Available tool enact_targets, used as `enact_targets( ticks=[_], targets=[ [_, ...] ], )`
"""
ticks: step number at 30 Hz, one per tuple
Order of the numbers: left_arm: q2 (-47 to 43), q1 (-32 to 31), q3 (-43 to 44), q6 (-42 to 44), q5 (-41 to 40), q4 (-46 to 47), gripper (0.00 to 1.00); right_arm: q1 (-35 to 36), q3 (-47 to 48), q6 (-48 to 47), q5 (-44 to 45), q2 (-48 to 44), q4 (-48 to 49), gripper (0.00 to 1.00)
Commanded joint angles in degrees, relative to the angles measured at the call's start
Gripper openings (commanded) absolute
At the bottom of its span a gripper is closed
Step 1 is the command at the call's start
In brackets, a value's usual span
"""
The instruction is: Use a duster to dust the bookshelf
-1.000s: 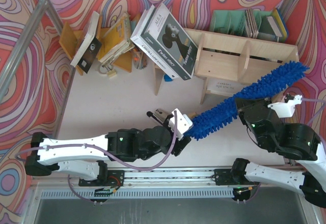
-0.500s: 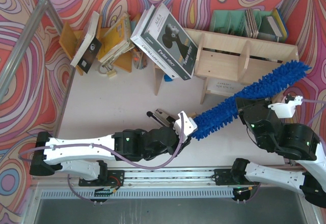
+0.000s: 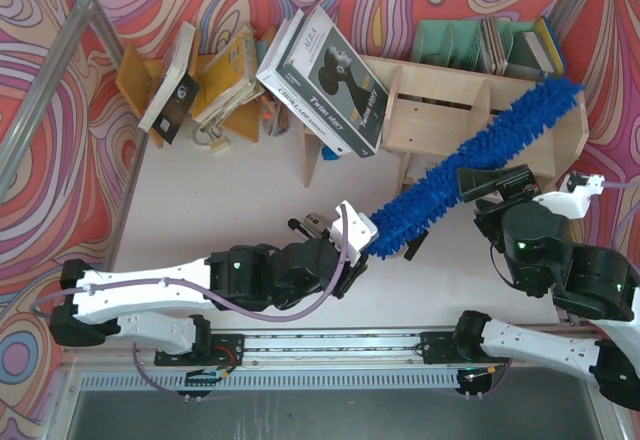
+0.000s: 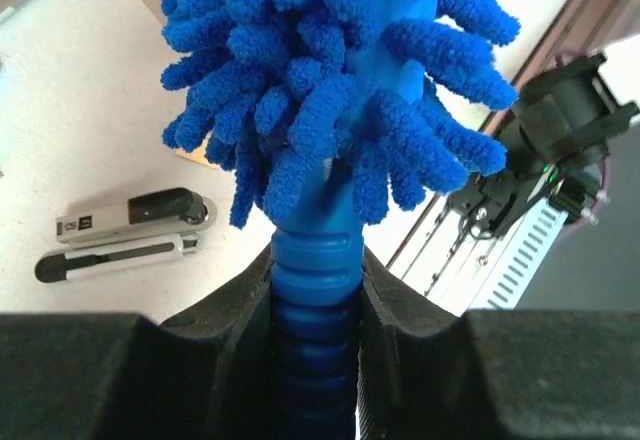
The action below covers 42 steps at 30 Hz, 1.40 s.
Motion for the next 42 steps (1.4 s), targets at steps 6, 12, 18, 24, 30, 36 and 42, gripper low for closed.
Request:
enact_targets(
  ticks=[6, 12, 18, 24, 30, 36, 42],
  targets=[
    [0.8, 0.2, 11.8, -0.4, -11.8, -5.9, 0.00, -0.1, 0.1, -34.5, -4.1, -3.5, 23.9, 0.90],
    [4.8, 0.8, 20.9, -0.9, -24.9, -12.8, 0.00, 0.0, -11.5, -50.4, -7.9, -8.3, 42.5, 0.99],
    [8.5, 3.7, 30.9, -7.6, -29.3, -23.7, 0.00, 0.0, -22.9, -60.2, -10.4, -9.4, 53.2, 0.99],
    [13.5, 5.0, 42.6, -14.9, -32.3, -39.1, 0.00, 0.0, -30.7, -58.0, -2.5, -4.1, 50.8, 0.99],
    [18.7, 6.7, 51.6, -22.1, -32.7, -53.6, 0.00, -0.1, -40.9, -56.4, 1.5, -4.8, 55.0, 0.99],
    [20.9, 8.4, 52.9, -26.2, -30.3, -58.1, 0.00, -0.1, -53.5, -63.9, -1.9, -13.4, 67.6, 0.99],
    [23.3, 9.2, 53.5, -27.4, -27.1, -59.5, 0.00, -0.1, -55.0, -65.6, -4.2, -13.6, 69.9, 0.99]
  ],
)
